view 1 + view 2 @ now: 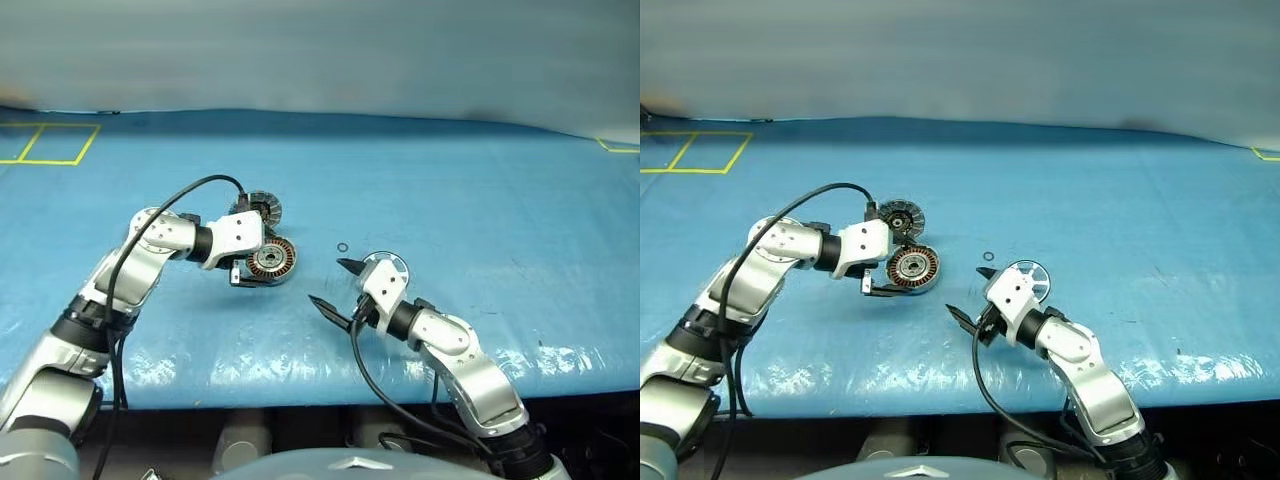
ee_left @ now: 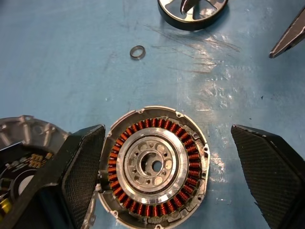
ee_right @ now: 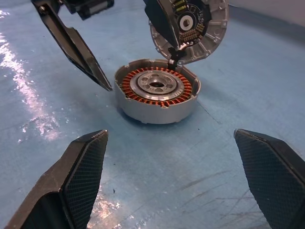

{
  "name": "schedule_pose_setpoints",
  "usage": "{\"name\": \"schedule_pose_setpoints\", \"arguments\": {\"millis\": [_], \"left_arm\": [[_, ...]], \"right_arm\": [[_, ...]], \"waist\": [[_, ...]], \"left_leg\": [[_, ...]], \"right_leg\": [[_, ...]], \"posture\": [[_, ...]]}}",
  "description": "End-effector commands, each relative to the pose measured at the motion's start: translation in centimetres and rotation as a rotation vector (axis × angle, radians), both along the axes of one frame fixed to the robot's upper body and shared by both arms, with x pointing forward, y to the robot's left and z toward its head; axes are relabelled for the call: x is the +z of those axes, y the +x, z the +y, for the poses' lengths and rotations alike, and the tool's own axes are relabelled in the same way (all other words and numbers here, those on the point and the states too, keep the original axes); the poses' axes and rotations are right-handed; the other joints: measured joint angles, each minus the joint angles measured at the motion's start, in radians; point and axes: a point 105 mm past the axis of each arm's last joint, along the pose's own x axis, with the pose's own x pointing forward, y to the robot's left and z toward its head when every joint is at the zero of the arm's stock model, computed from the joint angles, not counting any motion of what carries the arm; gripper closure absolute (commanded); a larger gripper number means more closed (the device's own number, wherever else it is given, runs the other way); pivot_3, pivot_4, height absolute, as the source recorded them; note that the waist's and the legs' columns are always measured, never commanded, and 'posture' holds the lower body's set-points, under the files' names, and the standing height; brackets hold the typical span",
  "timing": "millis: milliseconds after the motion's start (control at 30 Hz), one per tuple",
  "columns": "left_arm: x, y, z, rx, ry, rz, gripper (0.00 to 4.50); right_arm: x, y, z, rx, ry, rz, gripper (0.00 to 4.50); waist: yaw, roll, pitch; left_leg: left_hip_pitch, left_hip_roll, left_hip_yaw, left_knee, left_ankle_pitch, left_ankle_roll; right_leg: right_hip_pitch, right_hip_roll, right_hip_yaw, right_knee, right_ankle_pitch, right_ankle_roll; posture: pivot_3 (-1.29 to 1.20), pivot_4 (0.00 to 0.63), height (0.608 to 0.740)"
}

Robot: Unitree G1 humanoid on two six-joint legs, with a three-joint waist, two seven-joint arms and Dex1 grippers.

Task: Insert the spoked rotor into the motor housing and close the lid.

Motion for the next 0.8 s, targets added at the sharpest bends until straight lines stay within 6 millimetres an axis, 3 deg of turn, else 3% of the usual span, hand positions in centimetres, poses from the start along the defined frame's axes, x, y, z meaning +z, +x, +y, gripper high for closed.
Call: {"name": "schedule_pose_setpoints", "arguments": {"millis": [33,200,467,800], "left_arm": [[-0.2,0.4,0.1,-0.087,0.121,-0.018,0.00],[-0.6,1.9,0.3,-0.085,0.212,-0.033,0.00],[-1.1,1.6,-0.9,-0.117,0.153,0.044,0.00],[-0.8,1.6,0.8,-0.137,0.238,0.029,0.00]], "right_arm": [[1.2,-0.3,-0.6,-0.029,0.018,-0.038,0.02],[0.6,-0.7,-0.8,-0.076,0.026,-0.014,0.02],[0.0,-0.7,-1.0,-0.137,0.037,0.003,0.02],[-0.4,-0.7,-1.1,-0.154,0.038,0.013,0.02]], "waist": [[0.002,-0.001,0.000],[0.003,-0.001,0.001],[0.002,-0.002,0.001],[0.001,-0.002,0.001]], "left_leg": [[0.000,0.000,0.000,0.000,0.000,0.000],[0.000,0.000,0.000,0.002,0.000,0.000],[-0.001,0.000,0.001,0.004,0.000,0.001],[-0.001,0.001,0.001,0.005,0.000,0.001]], "right_leg": [[0.000,0.000,0.000,0.000,0.000,0.000],[0.000,0.000,0.000,0.000,-0.002,0.003],[0.000,0.000,0.001,0.001,-0.001,0.005],[0.000,0.000,0.002,0.002,-0.001,0.005]], "posture": [[0.00,0.150,0.740],[0.00,0.150,0.740],[0.00,0.150,0.740],[0.00,0.150,0.740]]}}
